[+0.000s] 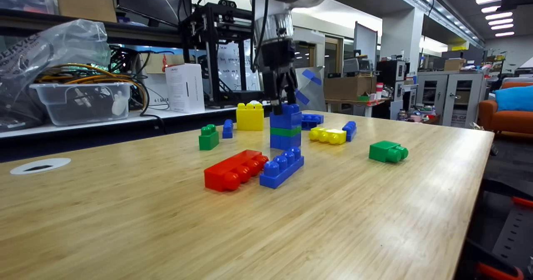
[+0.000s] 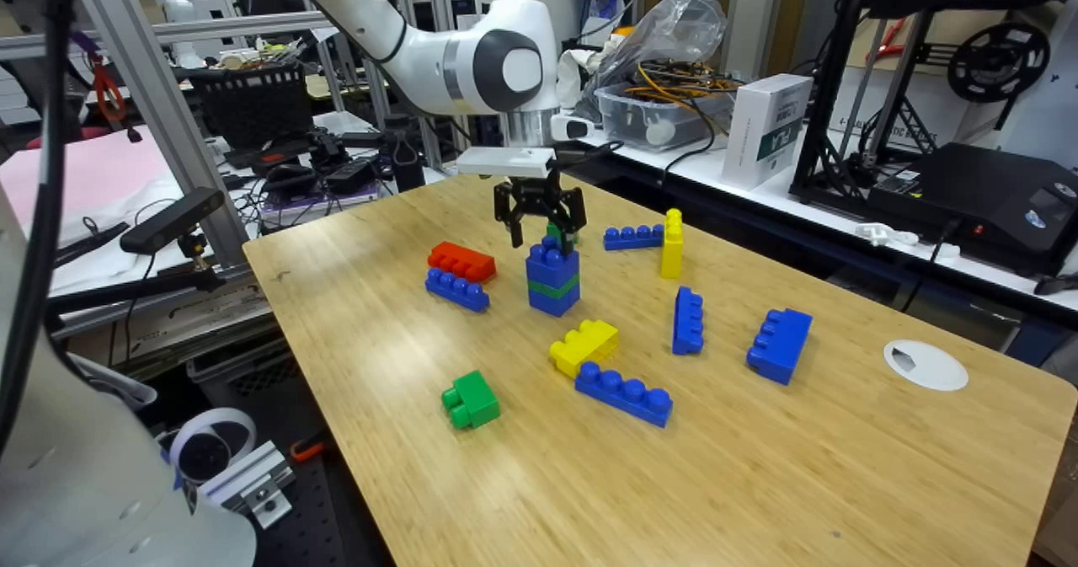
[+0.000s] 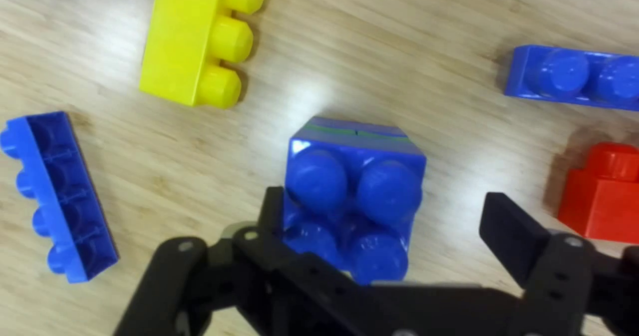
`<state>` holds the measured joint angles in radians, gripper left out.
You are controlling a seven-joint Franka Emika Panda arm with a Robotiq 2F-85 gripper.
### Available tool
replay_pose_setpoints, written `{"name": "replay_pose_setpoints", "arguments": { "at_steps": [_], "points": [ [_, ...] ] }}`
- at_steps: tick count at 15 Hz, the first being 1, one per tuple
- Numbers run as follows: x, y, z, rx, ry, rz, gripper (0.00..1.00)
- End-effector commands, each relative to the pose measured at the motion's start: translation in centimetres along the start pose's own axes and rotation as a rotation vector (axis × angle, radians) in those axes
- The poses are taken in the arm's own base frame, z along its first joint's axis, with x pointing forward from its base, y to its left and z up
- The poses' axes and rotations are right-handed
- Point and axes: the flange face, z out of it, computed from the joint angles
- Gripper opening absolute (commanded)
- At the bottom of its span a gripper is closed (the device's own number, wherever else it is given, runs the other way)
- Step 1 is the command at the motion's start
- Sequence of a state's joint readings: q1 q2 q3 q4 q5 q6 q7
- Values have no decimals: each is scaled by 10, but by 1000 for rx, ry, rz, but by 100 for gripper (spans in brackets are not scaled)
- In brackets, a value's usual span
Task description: Pick a blue block and put it on the stack of blocks
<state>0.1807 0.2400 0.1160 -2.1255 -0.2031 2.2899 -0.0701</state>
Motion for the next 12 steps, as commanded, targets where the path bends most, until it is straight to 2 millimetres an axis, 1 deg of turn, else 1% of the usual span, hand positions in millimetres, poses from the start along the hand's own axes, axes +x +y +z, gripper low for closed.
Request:
{"name": "replay_pose_setpoints", "arguments": {
  "at_steps": [1, 6, 9, 12],
  "points": [
    [-8, -10, -36, -60, 10, -46, 100],
    [-21, -24, -94, -68, 52, -60, 100],
    [-33, -29, -122, -64, 58, -50, 100],
    [-46, -35, -142, -50, 56, -39, 100]
  ]
}}
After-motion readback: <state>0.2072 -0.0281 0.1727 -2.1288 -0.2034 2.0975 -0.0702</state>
